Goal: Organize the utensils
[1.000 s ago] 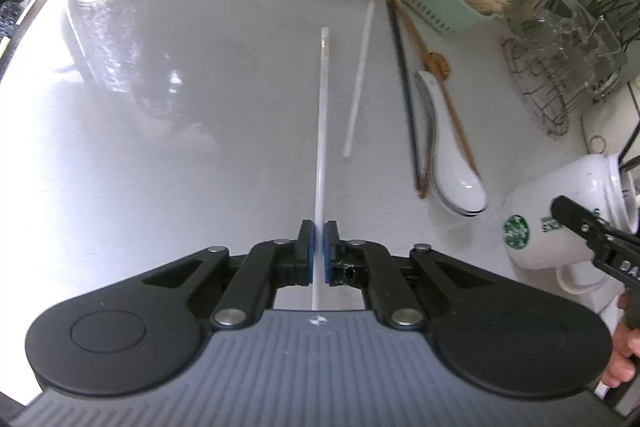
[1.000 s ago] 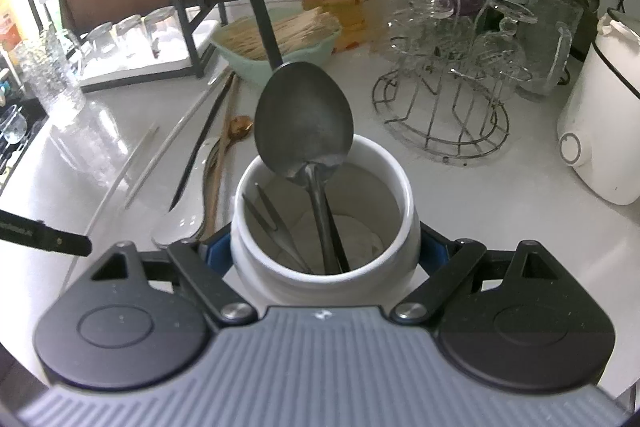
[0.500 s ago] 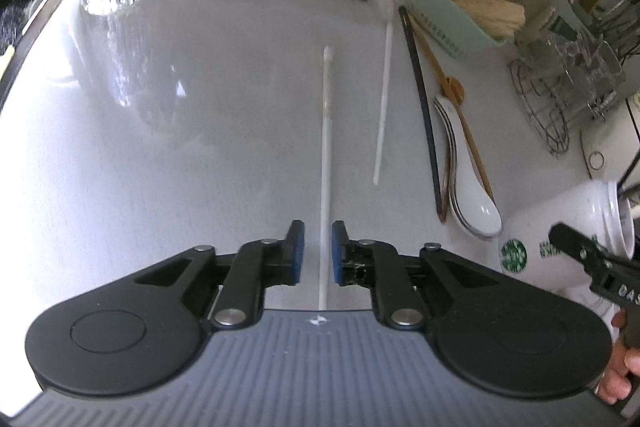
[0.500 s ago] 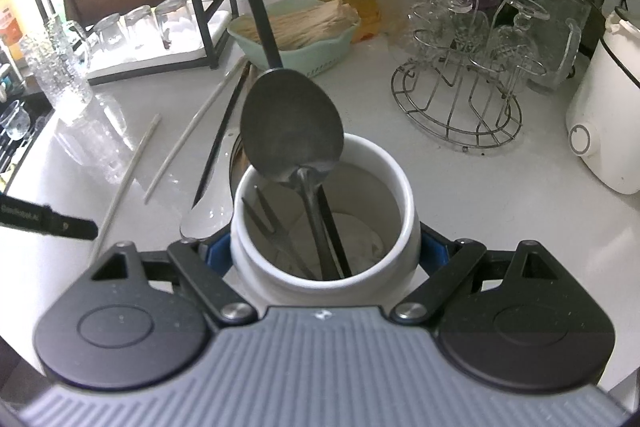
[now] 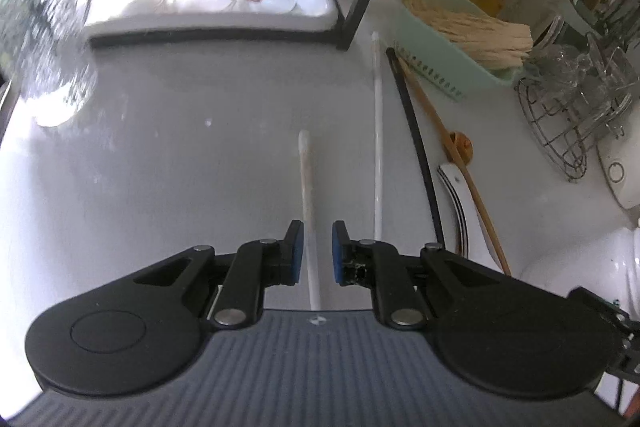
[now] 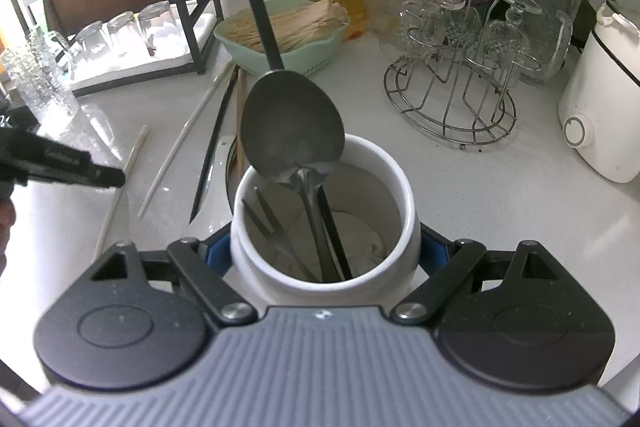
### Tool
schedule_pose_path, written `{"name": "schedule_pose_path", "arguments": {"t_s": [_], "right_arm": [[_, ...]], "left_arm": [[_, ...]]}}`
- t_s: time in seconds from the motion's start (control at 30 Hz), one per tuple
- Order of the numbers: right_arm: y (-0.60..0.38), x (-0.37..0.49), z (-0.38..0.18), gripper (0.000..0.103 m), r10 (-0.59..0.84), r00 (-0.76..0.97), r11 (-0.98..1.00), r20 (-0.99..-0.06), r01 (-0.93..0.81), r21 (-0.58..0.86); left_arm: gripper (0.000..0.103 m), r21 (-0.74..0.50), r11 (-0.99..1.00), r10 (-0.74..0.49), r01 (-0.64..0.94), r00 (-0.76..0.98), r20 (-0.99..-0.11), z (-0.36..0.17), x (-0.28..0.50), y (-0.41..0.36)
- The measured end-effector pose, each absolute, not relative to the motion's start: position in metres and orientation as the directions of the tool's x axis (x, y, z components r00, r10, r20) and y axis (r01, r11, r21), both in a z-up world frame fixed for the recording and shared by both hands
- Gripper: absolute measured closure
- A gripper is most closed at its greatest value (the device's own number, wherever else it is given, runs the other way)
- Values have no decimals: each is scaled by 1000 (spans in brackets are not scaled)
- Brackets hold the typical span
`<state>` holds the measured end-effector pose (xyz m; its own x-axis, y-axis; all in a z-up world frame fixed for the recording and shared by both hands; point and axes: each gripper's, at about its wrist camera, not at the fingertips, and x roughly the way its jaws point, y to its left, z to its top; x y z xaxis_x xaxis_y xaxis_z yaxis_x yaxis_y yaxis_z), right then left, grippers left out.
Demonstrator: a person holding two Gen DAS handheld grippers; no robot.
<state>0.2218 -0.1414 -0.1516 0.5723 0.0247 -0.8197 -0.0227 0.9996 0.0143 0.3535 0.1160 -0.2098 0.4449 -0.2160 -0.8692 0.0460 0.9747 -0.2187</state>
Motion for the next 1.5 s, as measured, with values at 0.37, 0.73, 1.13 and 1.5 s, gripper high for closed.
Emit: {"name": "schedule_pose_path", "arguments": {"t_s": [0.37,0.73,1.13,1.5], "right_arm": [[-142,227,-151,12,23,557,1000,-830,-22,13],[-144,235,-153,12,52,570,998,-820,-65,18],[-150,242,-155,12,122,586,986,-801,-167,27],[-154,244,-156,12,179,588,968,-789,-249,34]], "left_arm": [[87,-166,986,-158,19,439,-885,-217,393,106],[87,-37,999,-33,-5,363,-931,-217,422,84],[96,40,998,23,43,336,-941,-216,434,59],[96,-16,1000,-15,1,419,-908,-169,390,50]]}}
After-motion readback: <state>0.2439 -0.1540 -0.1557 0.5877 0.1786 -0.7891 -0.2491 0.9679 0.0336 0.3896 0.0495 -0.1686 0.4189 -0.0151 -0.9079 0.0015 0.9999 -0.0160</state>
